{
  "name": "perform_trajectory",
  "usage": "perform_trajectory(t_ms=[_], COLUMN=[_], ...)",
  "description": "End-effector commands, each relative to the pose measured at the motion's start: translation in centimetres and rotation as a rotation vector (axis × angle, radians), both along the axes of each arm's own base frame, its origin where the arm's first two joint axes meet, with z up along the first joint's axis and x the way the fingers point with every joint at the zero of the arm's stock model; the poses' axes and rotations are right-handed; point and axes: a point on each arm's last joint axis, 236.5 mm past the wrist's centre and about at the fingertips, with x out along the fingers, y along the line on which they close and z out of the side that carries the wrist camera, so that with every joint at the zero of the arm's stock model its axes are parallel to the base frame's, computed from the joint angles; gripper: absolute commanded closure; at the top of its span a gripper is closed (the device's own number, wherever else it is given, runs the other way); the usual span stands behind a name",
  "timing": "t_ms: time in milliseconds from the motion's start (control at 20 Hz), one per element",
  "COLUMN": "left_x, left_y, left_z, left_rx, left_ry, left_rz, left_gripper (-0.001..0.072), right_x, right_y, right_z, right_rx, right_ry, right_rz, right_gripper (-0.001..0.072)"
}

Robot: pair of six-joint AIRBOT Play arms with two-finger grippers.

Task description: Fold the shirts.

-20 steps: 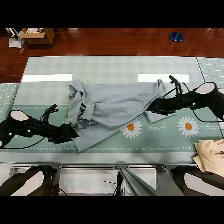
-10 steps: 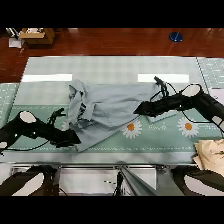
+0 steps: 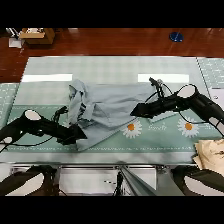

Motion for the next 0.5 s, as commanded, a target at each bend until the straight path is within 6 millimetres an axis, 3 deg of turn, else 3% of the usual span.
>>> perform_trajectory(t_ms=[0,50,100,150,200,250,300,450], left_x=[-0.1,0.3,0.8,1.1,1.3,1.4,1.3,1.3], left_y=[0.9,0.9,1.0,1.0,0.9,1.0,1.0,0.9], left_z=[-3.0,-3.1,-3.2,-3.1,-3.0,-3.0,-3.0,-3.0], left_rx=[0.071,0.076,0.081,0.081,0.077,0.075,0.075,0.070], left_ry=[0.019,0.015,0.004,-0.010,-0.025,-0.031,-0.030,-0.036], left_rz=[-0.031,-0.024,-0.019,-0.023,-0.034,-0.041,-0.041,-0.054], left_gripper=[0.0116,0.0233,0.0472,0.0643,0.0684,0.0685,0.0684,0.0685], right_x=[-0.2,-0.2,-0.2,-0.2,-0.1,0.1,0.2,0.0], right_y=[0.1,0.1,0.1,0.1,0.3,0.6,0.9,2.4], right_z=[0.0,0.1,0.1,0.1,0.2,0.3,0.3,-0.2], right_rx=[0.003,0.003,0.004,0.006,0.014,0.030,0.050,0.102], right_ry=[0.006,0.011,0.015,0.021,0.026,0.034,0.049,0.110], right_rz=[0.004,0.001,-0.004,-0.011,-0.023,-0.035,-0.046,-0.063], right_gripper=[0.0227,0.0227,0.0227,0.0227,0.0227,0.0224,0.0171,0.0170])
